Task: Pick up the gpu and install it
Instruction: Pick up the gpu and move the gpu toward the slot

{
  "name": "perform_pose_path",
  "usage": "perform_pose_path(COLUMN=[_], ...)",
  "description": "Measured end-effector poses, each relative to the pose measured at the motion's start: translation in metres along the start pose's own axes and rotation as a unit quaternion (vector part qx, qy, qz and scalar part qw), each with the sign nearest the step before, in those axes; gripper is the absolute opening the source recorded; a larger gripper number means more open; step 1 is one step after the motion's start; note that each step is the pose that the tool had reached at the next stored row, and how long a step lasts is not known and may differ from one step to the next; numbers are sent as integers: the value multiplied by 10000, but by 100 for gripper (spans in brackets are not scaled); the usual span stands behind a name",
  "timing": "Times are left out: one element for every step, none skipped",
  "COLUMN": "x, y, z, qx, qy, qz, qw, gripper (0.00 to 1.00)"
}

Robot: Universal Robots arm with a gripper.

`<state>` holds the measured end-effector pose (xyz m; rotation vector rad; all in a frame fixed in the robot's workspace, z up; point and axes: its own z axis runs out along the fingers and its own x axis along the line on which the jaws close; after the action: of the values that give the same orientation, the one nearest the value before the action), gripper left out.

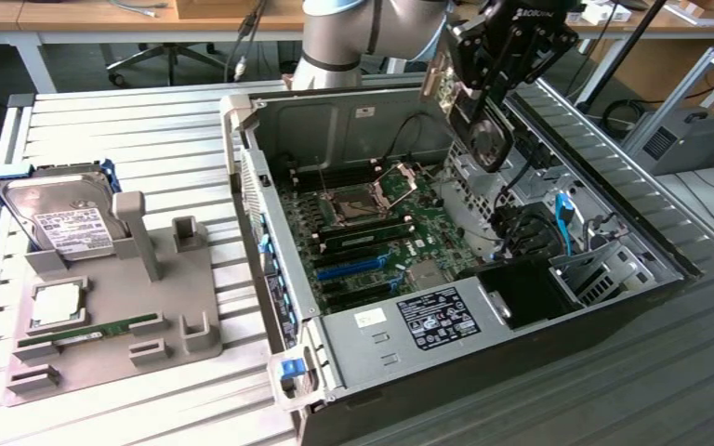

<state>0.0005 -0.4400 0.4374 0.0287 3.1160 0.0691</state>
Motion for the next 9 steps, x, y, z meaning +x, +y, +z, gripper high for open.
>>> perform_pose_path(x=[-32,-55,-88,-109,-119,-119,-119,-119,-119], y=[1,1,2,3,3,3,2,2,3], z=[1,1,2,2,3,3,3,3,3], qx=[0,0,1,0,0,0,0,0,0], qy=[0,0,0,0,0,0,0,0,0], qz=[0,0,1,0,0,0,1,1,0], qw=[10000,10000,10000,10000,10000,10000,10000,10000,10000], gripper=[27,27,27,27,27,27,27,27,27])
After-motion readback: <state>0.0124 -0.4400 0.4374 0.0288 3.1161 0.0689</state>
